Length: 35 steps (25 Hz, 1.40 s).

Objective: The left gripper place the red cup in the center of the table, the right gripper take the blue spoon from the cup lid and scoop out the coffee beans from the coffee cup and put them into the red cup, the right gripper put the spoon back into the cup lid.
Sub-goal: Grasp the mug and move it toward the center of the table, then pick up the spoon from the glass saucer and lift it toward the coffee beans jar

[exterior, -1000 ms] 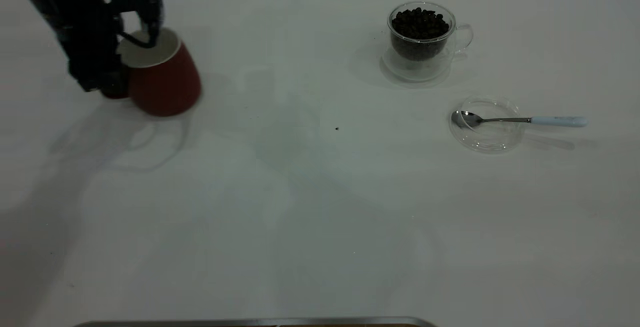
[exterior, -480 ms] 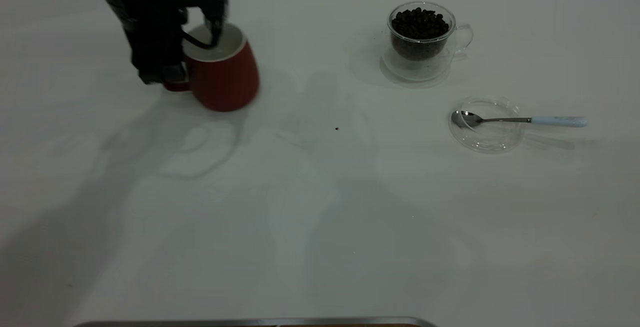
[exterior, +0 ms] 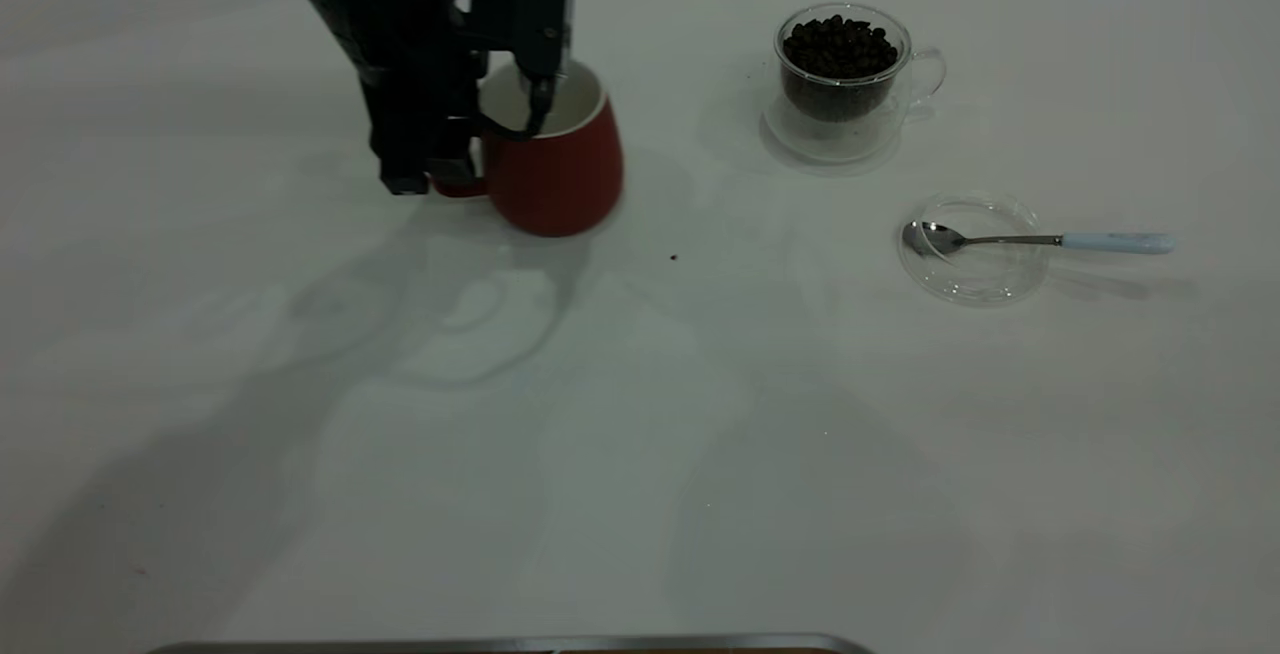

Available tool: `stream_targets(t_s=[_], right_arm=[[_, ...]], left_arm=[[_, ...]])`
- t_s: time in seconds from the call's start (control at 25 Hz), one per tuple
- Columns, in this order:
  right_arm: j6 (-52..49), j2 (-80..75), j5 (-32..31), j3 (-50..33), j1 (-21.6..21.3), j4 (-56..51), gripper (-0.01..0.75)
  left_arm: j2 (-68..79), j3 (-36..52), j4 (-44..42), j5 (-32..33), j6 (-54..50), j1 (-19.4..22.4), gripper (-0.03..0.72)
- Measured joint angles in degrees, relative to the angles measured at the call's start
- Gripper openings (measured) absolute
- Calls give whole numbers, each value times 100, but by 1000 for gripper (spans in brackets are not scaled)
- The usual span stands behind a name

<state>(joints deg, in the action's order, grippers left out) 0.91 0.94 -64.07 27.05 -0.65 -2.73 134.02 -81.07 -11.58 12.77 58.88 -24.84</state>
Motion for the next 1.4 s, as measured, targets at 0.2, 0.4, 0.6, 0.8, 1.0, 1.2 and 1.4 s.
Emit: stream_targets(t_s=[0.2,0.4,0.6,0.8,1.0,1.2,1.4], right_arm=[[0,0,0,0,0,0,418],[0,0,0,0,0,0,418],[0,0,0,0,0,0,418],[0,0,0,0,0,0,418],[0,0,0,0,0,0,418],[0,0,0,0,0,0,418],[0,0,0,0,0,0,418]], left_arm=[[0,0,16,7,-149,-77,536],[-257,0,16,283,-637,-77,536],[-1183,0,16,919,-1569,-77,535],[-2471,0,-83,2170,-3104,-77,535],[-3999,0,-579,3926,-4820,-77,535],[-5407,0,-724,5400,-5605,-77,535],[-6336,70,-158,5400,-5673,-77,535]])
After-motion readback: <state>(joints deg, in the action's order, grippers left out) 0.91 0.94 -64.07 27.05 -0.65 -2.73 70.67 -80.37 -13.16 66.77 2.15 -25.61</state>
